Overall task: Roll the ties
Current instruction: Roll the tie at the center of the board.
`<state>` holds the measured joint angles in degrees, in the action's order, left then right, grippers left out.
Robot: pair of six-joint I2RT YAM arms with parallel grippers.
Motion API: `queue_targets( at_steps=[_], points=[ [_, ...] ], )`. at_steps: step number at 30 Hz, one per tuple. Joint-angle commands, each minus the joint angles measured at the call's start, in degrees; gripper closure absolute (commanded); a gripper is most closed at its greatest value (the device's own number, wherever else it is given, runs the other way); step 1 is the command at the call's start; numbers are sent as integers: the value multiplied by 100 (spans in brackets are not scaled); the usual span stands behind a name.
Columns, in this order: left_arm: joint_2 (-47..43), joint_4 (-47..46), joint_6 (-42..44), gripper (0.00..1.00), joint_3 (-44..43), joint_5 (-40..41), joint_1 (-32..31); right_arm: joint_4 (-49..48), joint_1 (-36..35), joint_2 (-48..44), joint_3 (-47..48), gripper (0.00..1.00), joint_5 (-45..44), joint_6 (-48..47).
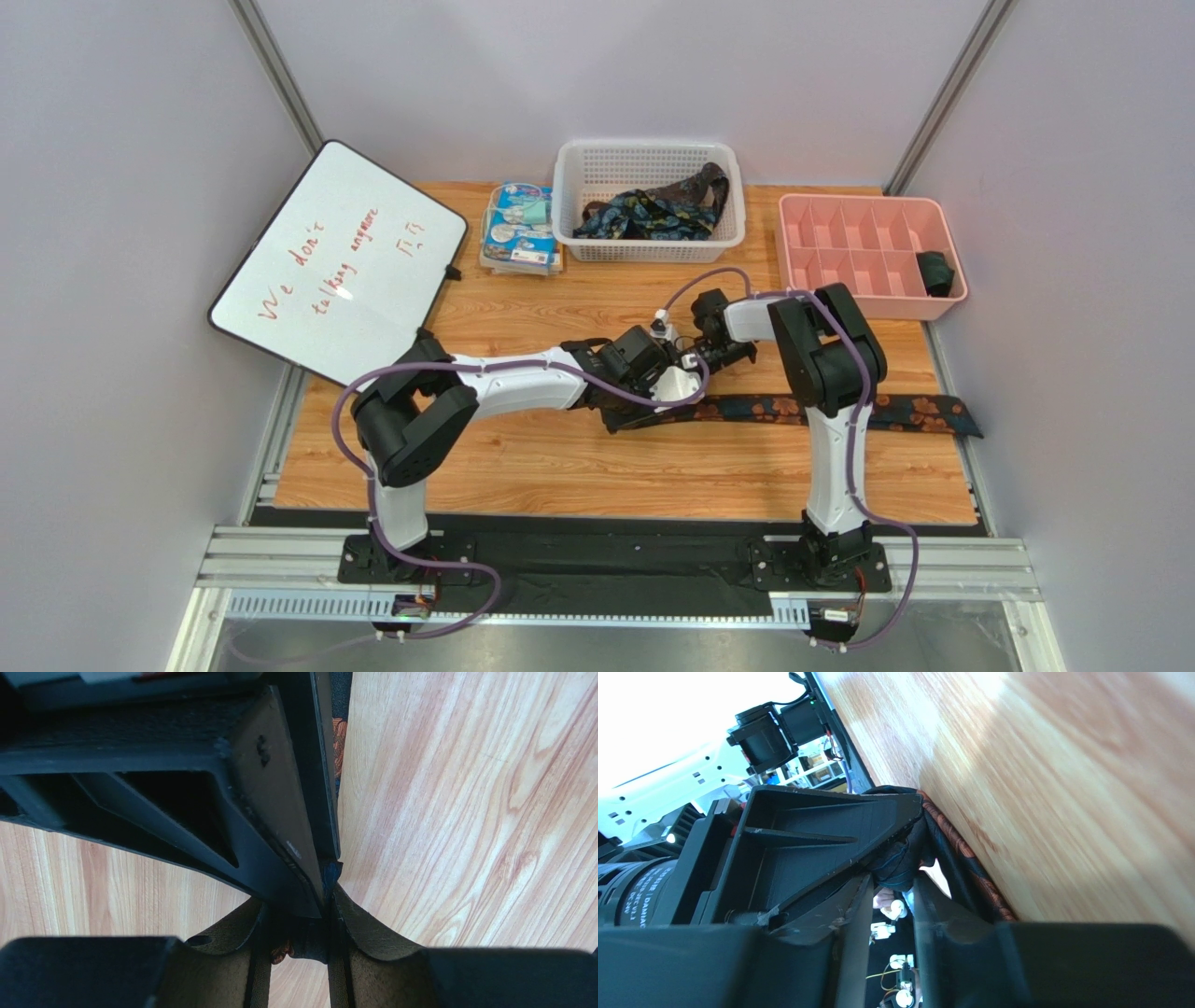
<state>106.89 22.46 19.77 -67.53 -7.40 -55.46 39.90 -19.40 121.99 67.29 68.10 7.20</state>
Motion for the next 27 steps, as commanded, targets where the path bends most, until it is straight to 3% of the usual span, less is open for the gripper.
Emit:
queue_targets(
  at_steps=[1, 4, 9, 12, 13, 15, 16, 17, 19, 27],
  points=[
    [201, 549, 1, 66, 46, 98, -17, -272, -152, 43, 21, 82, -190, 299],
    [131, 462, -34, 62, 99, 81, -17, -237, -135, 254, -22, 100, -401, 282],
    [-282, -152, -289, 43, 694, -409, 271, -202, -29, 412, -189, 100, -736, 150],
    [-774, -1170, -745, 35, 1466, -892, 666, -132, 76, 570, -172, 100, -850, 89],
    [-1080, -2018, -886, 34, 1740, -1078, 781, -79, 111, 597, -163, 100, -929, 54],
    [-1398, -3128, -1299, 20, 2660, -1578, 1088, -26, 129, 711, -146, 100, -982, 18],
    [-1564, -4308, -1396, 15, 2944, -1659, 1134, 9, 129, 746, -137, 100, -1043, 9],
    [-1601, -4816, -1484, 12, 3191, -1677, 1151, 44, 138, 816, -111, 100, -1096, 1],
    [-1418, -5643, -1494, 12, 3492, -1896, 1152, 132, 155, 887, -75, 100, -1228, -26],
    [-478, -6920, -1275, 13, 3448, -2178, 1064, 527, 182, 1028, 126, 100, -1957, -105]
  ],
)
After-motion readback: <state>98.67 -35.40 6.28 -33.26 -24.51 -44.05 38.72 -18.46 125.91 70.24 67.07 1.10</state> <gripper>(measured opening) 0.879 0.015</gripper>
